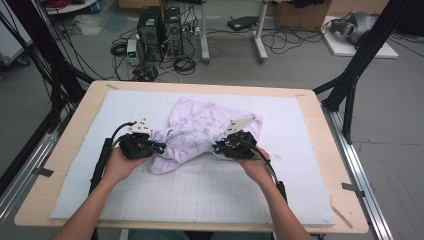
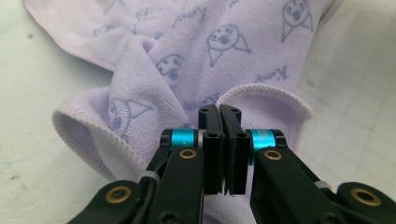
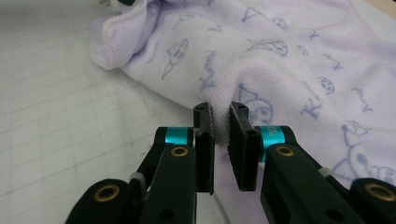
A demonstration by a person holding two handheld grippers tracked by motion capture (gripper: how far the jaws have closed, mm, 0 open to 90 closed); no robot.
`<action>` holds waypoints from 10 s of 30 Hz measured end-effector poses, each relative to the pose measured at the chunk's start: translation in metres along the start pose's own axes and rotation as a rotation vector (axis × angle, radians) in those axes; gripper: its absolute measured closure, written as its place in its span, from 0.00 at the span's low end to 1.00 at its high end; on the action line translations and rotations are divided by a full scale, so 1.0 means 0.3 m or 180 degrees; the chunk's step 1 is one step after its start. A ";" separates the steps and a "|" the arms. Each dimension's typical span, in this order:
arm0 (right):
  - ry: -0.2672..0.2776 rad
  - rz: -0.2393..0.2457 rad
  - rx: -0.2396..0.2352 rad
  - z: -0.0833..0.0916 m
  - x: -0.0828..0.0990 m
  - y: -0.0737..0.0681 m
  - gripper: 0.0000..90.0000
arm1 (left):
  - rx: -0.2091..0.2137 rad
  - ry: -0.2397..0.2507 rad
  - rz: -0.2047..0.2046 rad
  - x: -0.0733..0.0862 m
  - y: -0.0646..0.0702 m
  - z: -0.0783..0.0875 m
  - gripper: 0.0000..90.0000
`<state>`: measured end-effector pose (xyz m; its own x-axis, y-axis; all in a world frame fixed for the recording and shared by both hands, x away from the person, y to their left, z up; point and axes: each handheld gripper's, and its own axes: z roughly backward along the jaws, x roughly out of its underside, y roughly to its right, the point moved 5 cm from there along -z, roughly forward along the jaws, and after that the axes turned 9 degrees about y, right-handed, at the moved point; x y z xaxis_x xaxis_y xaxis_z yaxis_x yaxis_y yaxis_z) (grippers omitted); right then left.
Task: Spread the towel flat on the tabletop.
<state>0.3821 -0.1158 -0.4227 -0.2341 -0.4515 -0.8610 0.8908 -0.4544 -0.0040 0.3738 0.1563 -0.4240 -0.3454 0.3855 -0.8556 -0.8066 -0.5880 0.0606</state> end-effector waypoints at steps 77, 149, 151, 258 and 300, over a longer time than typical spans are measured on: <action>-0.0438 -0.0028 -0.0102 -0.039 0.170 -0.034 0.93 | -0.0140 -0.0319 -0.0062 0.149 0.033 -0.062 0.97; -0.0237 -0.0114 0.0043 0.302 0.247 -0.091 0.64 | -0.0010 0.0013 -0.0070 0.086 0.161 0.037 0.55; -0.0432 -0.0102 0.0104 0.260 0.281 -0.073 0.64 | -0.0086 -0.0147 -0.0085 0.103 0.141 -0.004 0.54; -0.0381 -0.0123 0.0308 0.128 0.164 0.117 0.97 | -0.0304 0.0007 -0.0048 0.032 -0.019 -0.055 0.94; -0.0390 -0.0100 -0.0071 0.185 0.314 -0.102 0.97 | -0.0179 -0.0247 -0.0330 0.184 0.109 -0.001 0.97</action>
<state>0.3111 -0.1870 -0.4754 -0.3067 -0.5283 -0.7917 0.8903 -0.4534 -0.0424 0.3284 0.1581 -0.4694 -0.2993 0.4988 -0.8134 -0.8124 -0.5803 -0.0569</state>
